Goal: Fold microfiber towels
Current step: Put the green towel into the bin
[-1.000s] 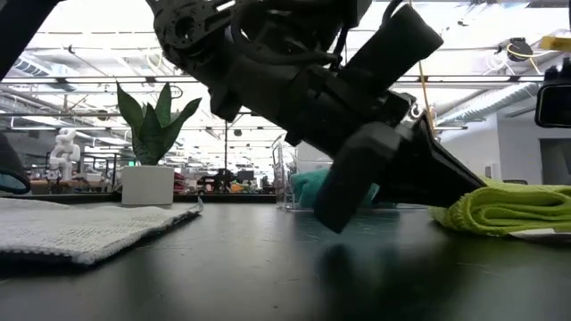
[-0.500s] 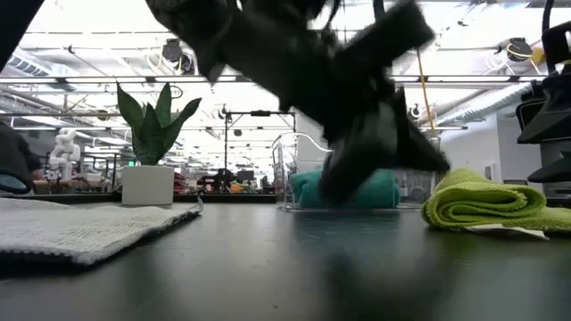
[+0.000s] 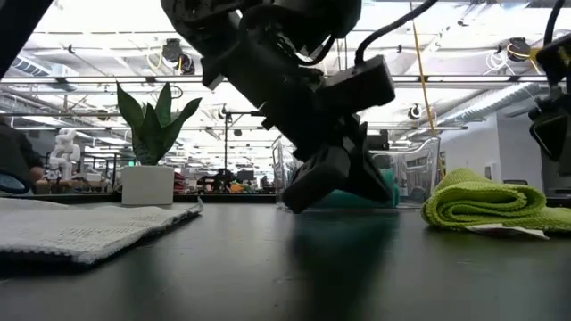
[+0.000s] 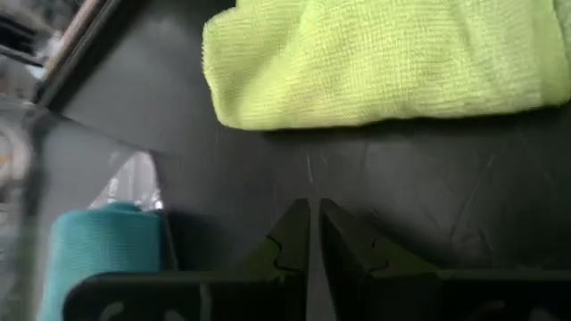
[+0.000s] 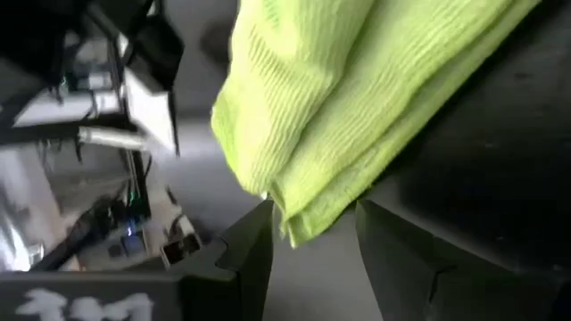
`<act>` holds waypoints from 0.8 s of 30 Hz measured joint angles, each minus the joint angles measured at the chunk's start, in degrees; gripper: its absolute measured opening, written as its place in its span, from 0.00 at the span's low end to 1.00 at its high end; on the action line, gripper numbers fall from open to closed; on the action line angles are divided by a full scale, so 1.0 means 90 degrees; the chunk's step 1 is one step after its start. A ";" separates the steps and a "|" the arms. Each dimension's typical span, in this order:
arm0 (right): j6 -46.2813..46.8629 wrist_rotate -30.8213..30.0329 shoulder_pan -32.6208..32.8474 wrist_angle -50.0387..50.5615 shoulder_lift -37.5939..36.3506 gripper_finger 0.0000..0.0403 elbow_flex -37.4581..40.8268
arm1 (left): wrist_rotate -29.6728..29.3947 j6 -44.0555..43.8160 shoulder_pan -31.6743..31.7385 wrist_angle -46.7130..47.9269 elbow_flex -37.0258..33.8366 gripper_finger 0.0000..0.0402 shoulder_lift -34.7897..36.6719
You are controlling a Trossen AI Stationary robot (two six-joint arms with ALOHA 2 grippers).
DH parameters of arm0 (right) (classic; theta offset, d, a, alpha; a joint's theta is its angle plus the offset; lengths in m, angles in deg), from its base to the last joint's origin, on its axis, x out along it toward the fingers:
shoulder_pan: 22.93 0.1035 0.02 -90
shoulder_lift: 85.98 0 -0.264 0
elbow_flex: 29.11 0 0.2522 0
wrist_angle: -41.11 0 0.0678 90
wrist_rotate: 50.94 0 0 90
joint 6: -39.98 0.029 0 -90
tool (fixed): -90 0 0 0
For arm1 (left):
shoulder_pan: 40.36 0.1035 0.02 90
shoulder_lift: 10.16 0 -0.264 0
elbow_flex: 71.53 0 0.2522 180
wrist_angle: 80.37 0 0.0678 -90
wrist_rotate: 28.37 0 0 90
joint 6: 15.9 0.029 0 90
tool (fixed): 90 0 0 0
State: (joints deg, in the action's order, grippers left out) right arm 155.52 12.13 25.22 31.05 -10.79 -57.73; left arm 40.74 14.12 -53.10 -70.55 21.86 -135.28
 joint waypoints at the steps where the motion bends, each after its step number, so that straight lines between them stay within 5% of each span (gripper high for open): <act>1: 0.0239 0.0011 0.0014 0.0253 -0.0011 0.38 -0.0038 | 0.0145 0.0002 0.0030 0.0004 0.0000 0.08 0.0000; 11: 0.1070 0.0579 -0.0293 0.1559 -0.0016 0.38 -0.0058 | 0.1053 0.0153 -0.0022 -0.0052 0.0007 0.08 0.0000; 24: 0.0020 0.0573 -0.1221 0.1612 -0.0004 0.38 -0.0045 | 0.1851 -0.0035 -0.0082 -0.0720 0.0012 0.01 -0.0257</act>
State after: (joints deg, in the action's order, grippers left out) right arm 155.69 17.29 14.23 45.56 -10.82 -58.14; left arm 57.40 13.80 -53.84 -77.03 21.97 -137.60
